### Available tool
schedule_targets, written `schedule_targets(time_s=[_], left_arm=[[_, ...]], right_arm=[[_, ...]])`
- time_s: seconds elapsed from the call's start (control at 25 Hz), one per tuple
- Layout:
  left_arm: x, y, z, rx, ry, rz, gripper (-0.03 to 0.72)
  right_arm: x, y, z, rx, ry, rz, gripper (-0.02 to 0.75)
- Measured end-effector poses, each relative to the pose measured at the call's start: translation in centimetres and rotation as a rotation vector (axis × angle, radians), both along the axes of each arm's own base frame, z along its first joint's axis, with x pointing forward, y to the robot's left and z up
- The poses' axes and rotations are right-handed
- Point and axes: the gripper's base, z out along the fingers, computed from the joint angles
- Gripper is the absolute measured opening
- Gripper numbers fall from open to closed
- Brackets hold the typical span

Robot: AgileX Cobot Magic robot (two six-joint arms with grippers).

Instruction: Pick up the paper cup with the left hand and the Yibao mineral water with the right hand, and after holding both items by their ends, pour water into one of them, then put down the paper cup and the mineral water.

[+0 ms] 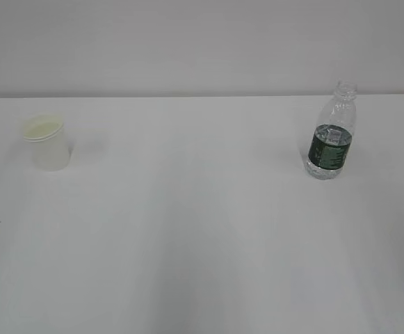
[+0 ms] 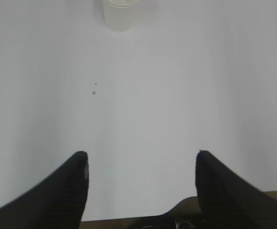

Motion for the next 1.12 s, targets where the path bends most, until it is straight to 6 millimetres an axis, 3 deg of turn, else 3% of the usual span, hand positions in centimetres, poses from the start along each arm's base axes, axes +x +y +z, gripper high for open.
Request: schedule_targets(time_s=[0.48,1.12], left_arm=[[-0.9,0.0,0.1,-0.004,0.007,-0.007,0.491],[-4.9,-0.3,0.4,-0.042,-0.048,-0.033,0.475]], right_arm=[[-1.9,0.0,0.2,0.0,0.001,0.005,0.539],[-4.6,0.1,0.1,0.017,-0.009,0.011,0.539]])
